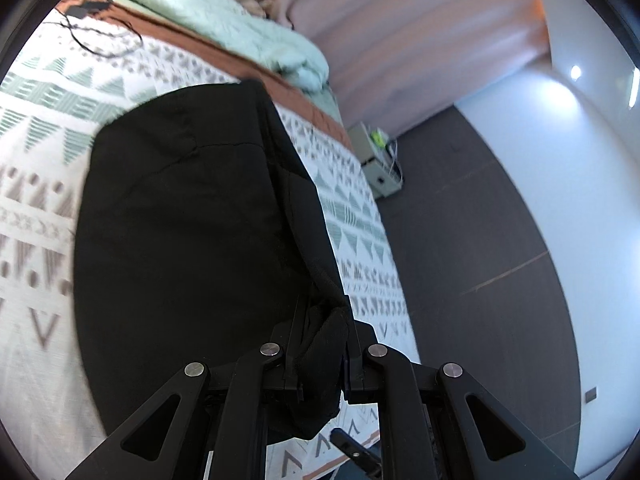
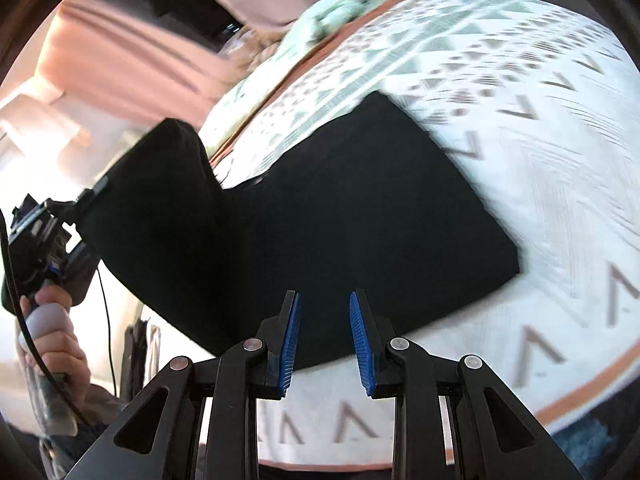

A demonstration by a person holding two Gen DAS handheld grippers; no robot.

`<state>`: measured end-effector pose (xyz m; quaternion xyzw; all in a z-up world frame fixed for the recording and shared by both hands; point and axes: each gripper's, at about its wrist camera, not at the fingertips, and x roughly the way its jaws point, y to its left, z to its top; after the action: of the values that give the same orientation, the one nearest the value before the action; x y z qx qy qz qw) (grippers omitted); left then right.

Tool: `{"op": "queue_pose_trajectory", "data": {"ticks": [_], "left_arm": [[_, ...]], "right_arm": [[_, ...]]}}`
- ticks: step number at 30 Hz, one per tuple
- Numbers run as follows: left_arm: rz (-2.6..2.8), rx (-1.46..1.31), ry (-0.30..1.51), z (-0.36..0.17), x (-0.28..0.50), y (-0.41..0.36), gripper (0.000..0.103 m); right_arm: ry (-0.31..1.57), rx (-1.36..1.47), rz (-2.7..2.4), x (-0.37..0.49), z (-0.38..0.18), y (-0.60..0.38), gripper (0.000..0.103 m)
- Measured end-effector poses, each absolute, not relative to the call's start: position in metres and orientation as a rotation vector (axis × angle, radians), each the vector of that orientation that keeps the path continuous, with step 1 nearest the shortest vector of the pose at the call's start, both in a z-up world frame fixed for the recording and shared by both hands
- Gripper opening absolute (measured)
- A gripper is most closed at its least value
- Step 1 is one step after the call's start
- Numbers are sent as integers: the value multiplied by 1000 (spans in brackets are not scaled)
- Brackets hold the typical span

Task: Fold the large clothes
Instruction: 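Open both tools and release the folded jacket onto the bed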

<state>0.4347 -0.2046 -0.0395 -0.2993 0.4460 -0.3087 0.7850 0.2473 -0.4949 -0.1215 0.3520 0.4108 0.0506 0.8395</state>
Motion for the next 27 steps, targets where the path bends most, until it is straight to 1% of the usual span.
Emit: {"op": "queue_pose_trajectory", "data": {"ticks": [9,17,18,19,20,21,22,25,27], "left_arm": [[-680,-559,1115,-96,430,-272,12],[-724,-525,1174,-115,414,-307,12],[-722,-516,1175,-116,414,-311,12],[-719,-506,1177,-117,412,-314,15],[-719,-501,1182,-118,410,-315,17],[-723,-501,1193,-119,409,-317,25],[-731,-509,1201,-120,408,-317,35],[-817,-583,1217,-118,408,-314,55],[-816,-567,1219,-112,407,-309,63]], "right_arm": [[890,812,-1,213,-142,-551,27],[899,801,5,218,-133,-557,27],[902,800,7,220,-133,-557,31],[903,799,8,222,-133,-557,36],[901,800,7,225,-134,-558,47],[894,804,2,223,-134,-560,53],[890,811,0,221,-135,-562,54],[885,839,-9,213,-137,-567,54],[893,836,-13,211,-138,-567,54]]}}
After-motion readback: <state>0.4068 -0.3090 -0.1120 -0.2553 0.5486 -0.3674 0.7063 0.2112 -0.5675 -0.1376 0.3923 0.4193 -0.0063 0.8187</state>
